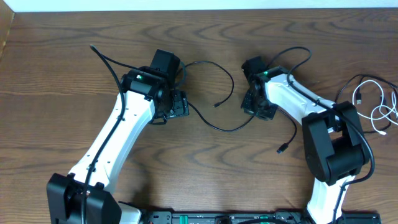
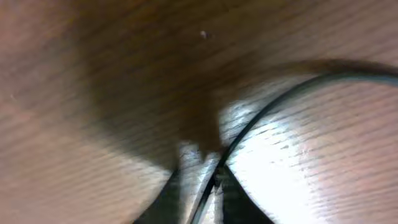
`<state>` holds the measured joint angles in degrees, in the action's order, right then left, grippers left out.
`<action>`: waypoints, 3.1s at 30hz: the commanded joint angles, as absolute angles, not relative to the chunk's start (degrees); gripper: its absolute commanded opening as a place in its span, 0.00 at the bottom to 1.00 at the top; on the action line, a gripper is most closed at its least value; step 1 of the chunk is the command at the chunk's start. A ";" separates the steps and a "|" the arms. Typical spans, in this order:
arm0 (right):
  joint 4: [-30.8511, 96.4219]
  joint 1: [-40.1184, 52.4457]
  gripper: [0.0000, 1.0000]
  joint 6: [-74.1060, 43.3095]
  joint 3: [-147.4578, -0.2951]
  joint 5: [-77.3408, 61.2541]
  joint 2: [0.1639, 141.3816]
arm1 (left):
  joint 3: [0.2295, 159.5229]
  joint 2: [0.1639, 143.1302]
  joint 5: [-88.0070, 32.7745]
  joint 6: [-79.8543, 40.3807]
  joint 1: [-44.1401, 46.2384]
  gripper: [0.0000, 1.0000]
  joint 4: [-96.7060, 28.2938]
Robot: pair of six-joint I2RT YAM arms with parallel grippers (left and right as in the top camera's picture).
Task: Untangle cables
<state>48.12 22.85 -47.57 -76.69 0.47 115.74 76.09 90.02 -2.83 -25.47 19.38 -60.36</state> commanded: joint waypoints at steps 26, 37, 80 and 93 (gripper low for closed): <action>52.73 -22.26 0.01 -15.77 -94.19 3.33 89.67 | 75.88 90.24 -2.33 -25.61 19.25 0.80 -60.82; 52.07 -28.84 0.01 -10.41 -93.97 -2.04 93.51 | 75.88 90.24 -3.42 -25.78 19.27 0.80 -60.88; 34.41 14.26 0.77 22.85 -56.36 -8.49 97.84 | 75.88 90.24 -3.38 -25.54 19.25 0.80 -60.82; 25.56 14.24 0.28 22.57 -47.18 -3.46 97.84 | 75.88 90.24 -3.40 -25.56 19.25 0.80 -60.84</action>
<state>24.82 14.06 22.72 -49.01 -6.37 97.47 76.07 90.02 -3.11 -25.50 19.38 -60.60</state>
